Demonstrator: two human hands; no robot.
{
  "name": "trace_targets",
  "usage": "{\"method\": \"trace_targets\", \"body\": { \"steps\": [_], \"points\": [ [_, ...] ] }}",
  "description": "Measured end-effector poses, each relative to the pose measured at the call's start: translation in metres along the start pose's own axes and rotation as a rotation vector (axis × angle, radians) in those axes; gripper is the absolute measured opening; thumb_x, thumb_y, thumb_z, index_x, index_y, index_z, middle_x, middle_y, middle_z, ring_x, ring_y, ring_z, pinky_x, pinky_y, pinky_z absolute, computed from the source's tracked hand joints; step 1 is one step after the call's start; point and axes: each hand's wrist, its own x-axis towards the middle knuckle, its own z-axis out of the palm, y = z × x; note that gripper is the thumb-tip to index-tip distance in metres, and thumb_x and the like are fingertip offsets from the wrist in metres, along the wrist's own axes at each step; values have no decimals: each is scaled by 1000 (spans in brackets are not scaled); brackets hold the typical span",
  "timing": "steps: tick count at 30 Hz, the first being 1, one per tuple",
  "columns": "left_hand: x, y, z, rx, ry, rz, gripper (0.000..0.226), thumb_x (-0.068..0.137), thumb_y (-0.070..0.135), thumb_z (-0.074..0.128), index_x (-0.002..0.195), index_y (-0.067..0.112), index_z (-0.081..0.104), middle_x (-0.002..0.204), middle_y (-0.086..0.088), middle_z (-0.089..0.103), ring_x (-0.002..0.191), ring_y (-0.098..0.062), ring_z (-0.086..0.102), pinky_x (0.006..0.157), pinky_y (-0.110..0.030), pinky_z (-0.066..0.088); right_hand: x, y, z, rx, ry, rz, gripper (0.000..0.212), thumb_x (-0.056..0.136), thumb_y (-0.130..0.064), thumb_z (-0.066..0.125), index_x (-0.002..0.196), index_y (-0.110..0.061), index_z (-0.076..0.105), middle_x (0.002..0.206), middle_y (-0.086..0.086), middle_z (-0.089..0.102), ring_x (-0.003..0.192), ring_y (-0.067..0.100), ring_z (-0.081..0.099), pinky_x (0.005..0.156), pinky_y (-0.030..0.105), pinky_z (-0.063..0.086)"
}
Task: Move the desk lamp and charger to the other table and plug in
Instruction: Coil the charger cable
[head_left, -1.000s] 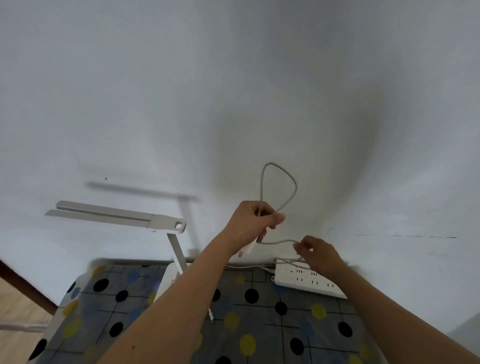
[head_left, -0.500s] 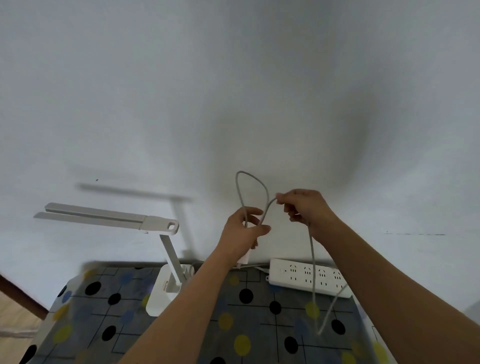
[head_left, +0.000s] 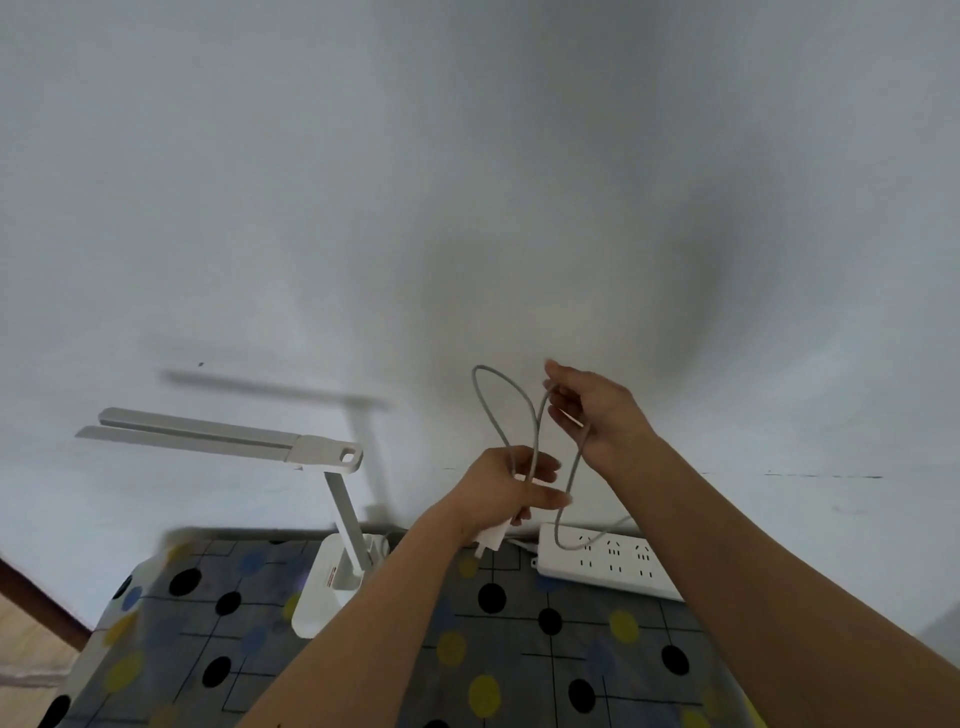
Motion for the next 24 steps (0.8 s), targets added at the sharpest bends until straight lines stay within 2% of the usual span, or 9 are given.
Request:
{"method": "trace_targets", "body": {
  "steps": [6, 9, 11, 16, 20, 22, 24],
  "points": [
    [-2, 3, 5, 35, -70, 10, 16, 72, 23, 80, 84, 16, 71, 77, 1, 72, 47, -6, 53, 47, -17, 46, -5, -3, 6, 161, 13, 38, 12, 77, -12, 76, 74, -11, 64, 71, 3, 63, 74, 13, 61, 78, 26, 52],
    [-3, 2, 4, 51, -77, 14, 14, 81, 31, 71, 80, 17, 69, 83, 3, 76, 48, -7, 51, 50, -19, 46, -8, -4, 4, 183, 15, 50, 11, 78, -12, 75, 75, -11, 65, 71, 4, 65, 71, 13, 61, 79, 27, 53],
    [-5, 1, 3, 61, -68, 17, 22, 86, 40, 64, 76, 21, 70, 87, 5, 76, 48, -7, 50, 52, -19, 47, -9, -5, 2, 177, 5, 54, 9, 81, -13, 73, 76, -12, 65, 73, 3, 65, 69, 12, 60, 81, 27, 52],
    [-5, -1, 2, 108, 22, 29, 35, 89, 50, 55, 69, 26, 71, 83, 5, 72, 57, -8, 51, 57, -21, 47, -10, -9, -8, 8, -54, 19, 10, 83, -21, 71, 76, -14, 69, 72, -1, 69, 75, 12, 62, 80, 29, 52],
    [-7, -3, 1, 92, 39, 38, 45, 92, 54, 46, 66, 23, 65, 82, -3, 63, 69, -12, 53, 64, -21, 47, -9, -7, -26, -59, -77, 35, 23, 86, -36, 66, 81, -15, 71, 84, 2, 71, 83, 15, 64, 79, 30, 53],
    [-7, -2, 0, 42, 79, 42, 47, 94, 52, 43, 62, 22, 60, 87, -3, 67, 75, -11, 55, 70, -24, 45, -8, -2, -37, -123, -54, 36, 24, 89, -34, 62, 84, -12, 71, 85, 4, 69, 79, 16, 62, 74, 28, 52],
    [-6, -1, -2, -16, 109, 52, 48, 96, 48, 41, 58, 21, 54, 87, -3, 69, 72, -9, 54, 69, -24, 42, -8, 7, -46, -293, -54, 42, 21, 91, -27, 60, 87, -10, 71, 88, 7, 69, 75, 16, 60, 69, 27, 50]
  ]
}}
